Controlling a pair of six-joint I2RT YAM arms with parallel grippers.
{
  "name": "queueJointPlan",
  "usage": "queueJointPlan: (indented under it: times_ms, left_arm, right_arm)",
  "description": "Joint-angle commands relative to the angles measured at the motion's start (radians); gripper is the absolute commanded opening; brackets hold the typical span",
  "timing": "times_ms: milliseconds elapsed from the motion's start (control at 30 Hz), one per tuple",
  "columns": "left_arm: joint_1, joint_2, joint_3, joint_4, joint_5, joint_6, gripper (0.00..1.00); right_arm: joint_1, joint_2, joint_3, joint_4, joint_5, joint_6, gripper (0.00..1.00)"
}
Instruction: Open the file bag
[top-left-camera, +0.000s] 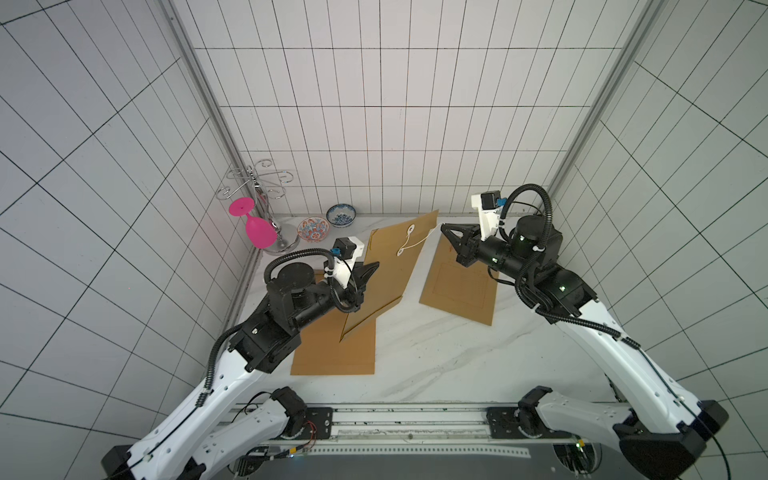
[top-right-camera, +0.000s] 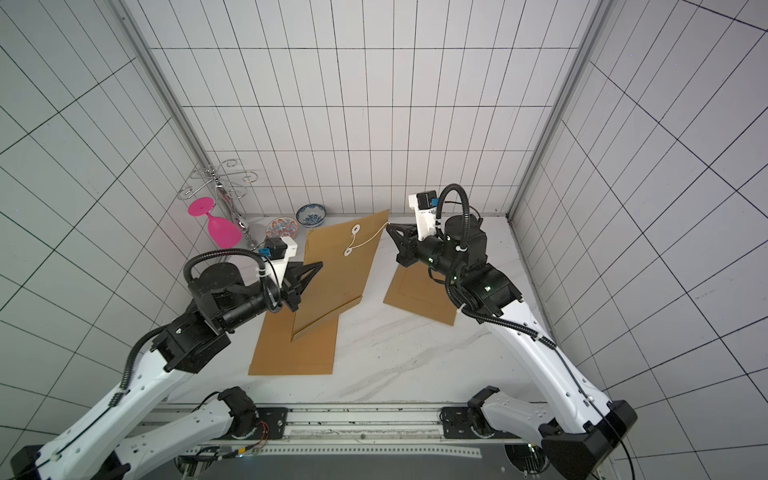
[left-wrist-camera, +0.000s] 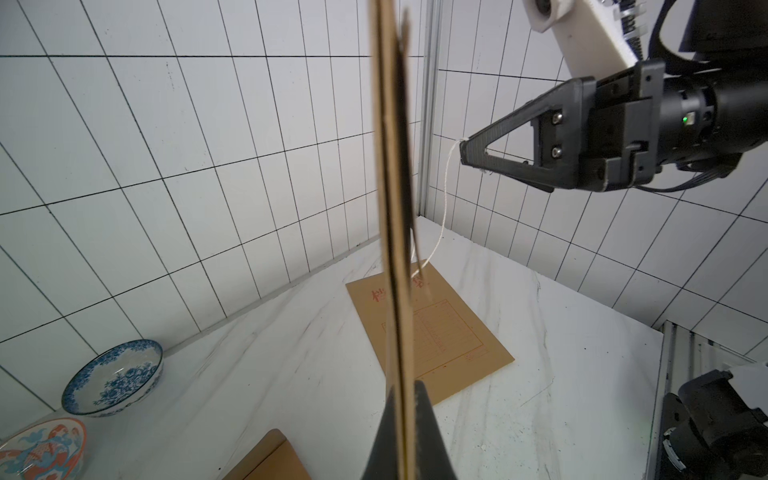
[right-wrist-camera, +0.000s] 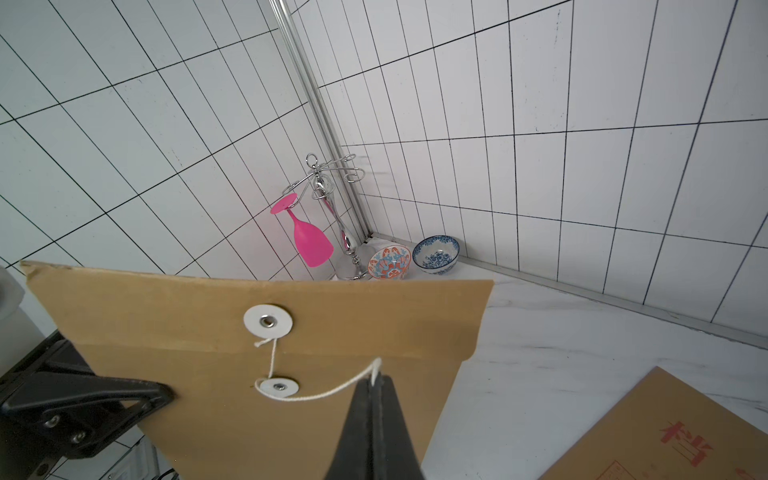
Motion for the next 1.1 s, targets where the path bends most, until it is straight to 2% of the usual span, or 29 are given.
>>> queueJointPlan:
  times_ms: [0, 1067]
  left_arm:
    - [0.007, -0.018, -0.007, 0.057, 0.073, 0.002, 0.0]
    - [0.033, -0.058, 0.008, 0.062, 0.126, 0.015, 0.0]
  right_arm:
    - [-0.017, -0.011, -0.02, -0.012, 0.019, 0.015, 0.0]
    - [-0.115, -0.046, -0.071, -0.073, 0.037, 0.039, 0.0]
